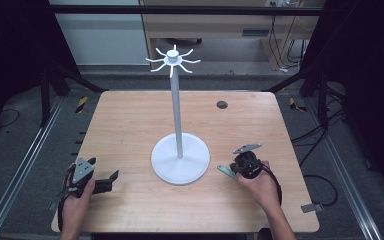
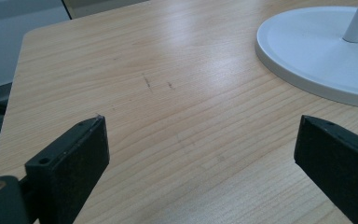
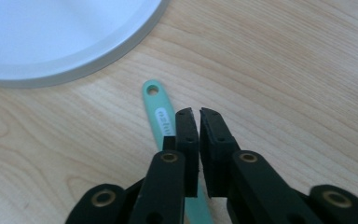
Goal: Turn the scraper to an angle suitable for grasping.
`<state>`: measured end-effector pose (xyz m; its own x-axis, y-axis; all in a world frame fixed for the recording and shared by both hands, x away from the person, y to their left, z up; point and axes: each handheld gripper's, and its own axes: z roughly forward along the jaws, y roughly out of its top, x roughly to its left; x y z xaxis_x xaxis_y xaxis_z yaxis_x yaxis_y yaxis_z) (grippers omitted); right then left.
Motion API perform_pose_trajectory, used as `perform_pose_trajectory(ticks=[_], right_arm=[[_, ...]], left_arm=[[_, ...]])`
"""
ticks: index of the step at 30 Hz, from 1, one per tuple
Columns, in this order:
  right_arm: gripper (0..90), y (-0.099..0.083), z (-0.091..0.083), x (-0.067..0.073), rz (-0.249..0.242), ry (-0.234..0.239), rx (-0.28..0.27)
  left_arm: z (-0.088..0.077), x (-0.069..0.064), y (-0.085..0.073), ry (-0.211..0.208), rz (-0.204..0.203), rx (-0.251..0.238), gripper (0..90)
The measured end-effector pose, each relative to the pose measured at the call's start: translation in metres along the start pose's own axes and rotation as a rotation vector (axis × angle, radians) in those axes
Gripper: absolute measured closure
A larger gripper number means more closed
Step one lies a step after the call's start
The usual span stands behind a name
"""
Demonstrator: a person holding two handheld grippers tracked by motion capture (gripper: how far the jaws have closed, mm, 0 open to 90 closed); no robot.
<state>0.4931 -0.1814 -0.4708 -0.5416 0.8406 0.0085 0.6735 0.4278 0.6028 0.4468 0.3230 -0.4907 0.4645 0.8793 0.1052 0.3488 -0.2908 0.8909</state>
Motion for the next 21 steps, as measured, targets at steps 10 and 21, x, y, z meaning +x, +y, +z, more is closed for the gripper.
perform_pose_trajectory(ticks=[10,21], right_arm=[[60.8,0.008,-0.003,0.007,-0.090,0.030,0.104],[56.9,0.019,-0.001,0.008,-0.143,0.039,0.199]], left_arm=[[0.001,0.000,0.000,-0.003,-0.003,0.000,2.6],[0.001,0.000,0.000,0.000,0.001,0.000,2.7]])
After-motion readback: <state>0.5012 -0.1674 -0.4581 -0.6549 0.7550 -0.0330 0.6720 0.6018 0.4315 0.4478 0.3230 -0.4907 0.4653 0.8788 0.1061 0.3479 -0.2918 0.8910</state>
